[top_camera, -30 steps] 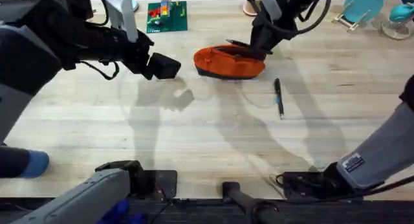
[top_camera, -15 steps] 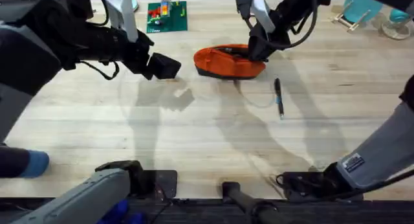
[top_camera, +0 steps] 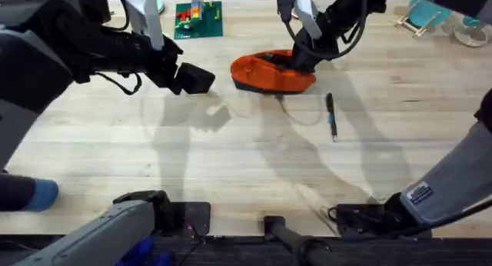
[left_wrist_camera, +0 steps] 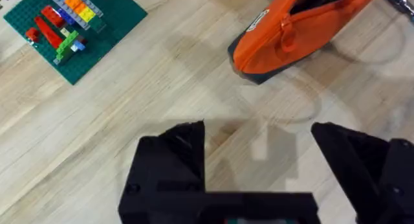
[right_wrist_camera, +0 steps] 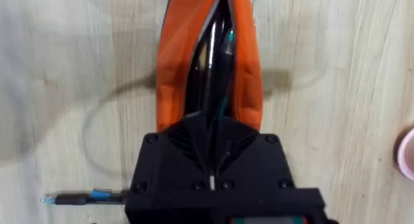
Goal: Unzip the bag, pick up the pens from the table one at a time and place them inside, then zip the bag closed.
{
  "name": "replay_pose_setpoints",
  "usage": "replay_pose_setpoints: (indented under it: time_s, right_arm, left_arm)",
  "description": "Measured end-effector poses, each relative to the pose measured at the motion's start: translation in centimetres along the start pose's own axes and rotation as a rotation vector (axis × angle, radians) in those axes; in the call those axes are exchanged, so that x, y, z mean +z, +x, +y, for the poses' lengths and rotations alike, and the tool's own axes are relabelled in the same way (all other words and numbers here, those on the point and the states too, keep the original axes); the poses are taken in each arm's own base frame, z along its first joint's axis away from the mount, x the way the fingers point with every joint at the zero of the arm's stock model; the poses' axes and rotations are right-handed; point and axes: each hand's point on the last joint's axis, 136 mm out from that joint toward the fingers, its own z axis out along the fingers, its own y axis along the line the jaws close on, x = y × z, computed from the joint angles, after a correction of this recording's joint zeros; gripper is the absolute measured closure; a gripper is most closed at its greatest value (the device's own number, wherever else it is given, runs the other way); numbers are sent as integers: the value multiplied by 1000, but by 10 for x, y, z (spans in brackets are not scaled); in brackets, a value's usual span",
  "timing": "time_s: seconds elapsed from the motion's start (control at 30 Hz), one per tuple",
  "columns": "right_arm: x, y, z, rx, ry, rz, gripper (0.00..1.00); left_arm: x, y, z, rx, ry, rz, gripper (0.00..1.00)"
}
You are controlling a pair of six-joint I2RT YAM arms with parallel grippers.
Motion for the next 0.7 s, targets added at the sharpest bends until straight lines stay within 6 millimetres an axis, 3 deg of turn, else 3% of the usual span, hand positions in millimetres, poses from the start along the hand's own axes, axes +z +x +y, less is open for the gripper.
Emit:
replay_pose_setpoints:
  time_s: [0.6,0.63,0.7]
  right_arm:
    - [3,-11,5,-1,-17,-29,962]
    - [3,-11,5,3,-18,-29,923]
    - [3,-12,5,5,-19,-33,680]
  left_arm:
    - [0,0,0,0,0,0,7]
    - [0,0,0,0,0,0,7]
    - [0,0,0,0,0,0,6]
